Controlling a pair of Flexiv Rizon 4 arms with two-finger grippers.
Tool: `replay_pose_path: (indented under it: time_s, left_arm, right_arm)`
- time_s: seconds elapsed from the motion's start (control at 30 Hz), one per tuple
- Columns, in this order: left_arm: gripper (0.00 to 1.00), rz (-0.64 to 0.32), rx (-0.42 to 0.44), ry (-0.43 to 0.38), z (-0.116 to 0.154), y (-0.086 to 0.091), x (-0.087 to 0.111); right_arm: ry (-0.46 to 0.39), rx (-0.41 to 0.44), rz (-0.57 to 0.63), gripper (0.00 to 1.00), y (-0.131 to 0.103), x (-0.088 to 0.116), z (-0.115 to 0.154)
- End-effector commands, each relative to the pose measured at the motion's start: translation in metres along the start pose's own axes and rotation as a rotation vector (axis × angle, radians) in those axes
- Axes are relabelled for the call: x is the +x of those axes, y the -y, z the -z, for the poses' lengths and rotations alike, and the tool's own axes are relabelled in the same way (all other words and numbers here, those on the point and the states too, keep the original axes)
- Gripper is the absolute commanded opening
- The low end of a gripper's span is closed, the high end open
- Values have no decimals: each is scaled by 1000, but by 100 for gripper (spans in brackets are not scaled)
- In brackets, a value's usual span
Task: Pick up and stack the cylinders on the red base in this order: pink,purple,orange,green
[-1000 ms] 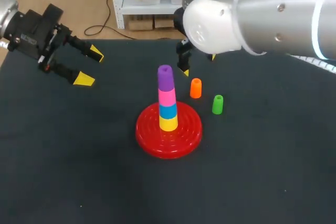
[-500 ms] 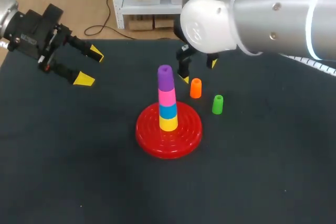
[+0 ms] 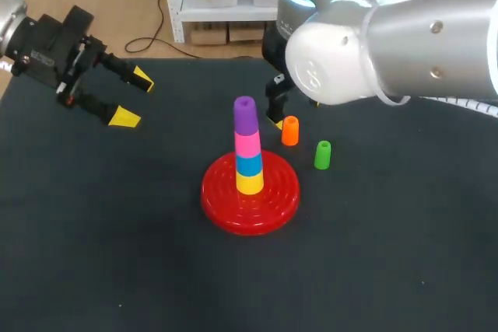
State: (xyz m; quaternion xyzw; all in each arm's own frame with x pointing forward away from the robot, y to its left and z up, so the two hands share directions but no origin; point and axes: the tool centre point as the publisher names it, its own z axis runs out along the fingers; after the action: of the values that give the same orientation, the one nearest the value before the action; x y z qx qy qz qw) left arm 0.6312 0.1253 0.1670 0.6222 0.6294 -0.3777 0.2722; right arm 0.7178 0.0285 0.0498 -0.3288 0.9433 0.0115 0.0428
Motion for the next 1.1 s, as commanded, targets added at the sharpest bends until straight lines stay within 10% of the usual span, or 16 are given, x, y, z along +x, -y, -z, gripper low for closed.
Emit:
replay_pose_path:
  time_s: [0.03, 1.1]
  left_arm:
    - [100, -1, 2, 1, 0, -1, 1]
    - [100, -1, 2, 1, 0, -1, 1]
  right_arm:
    - [64, 6, -2, 100, -1, 7, 1]
    - [-60, -19, -63, 100, -2, 0, -5]
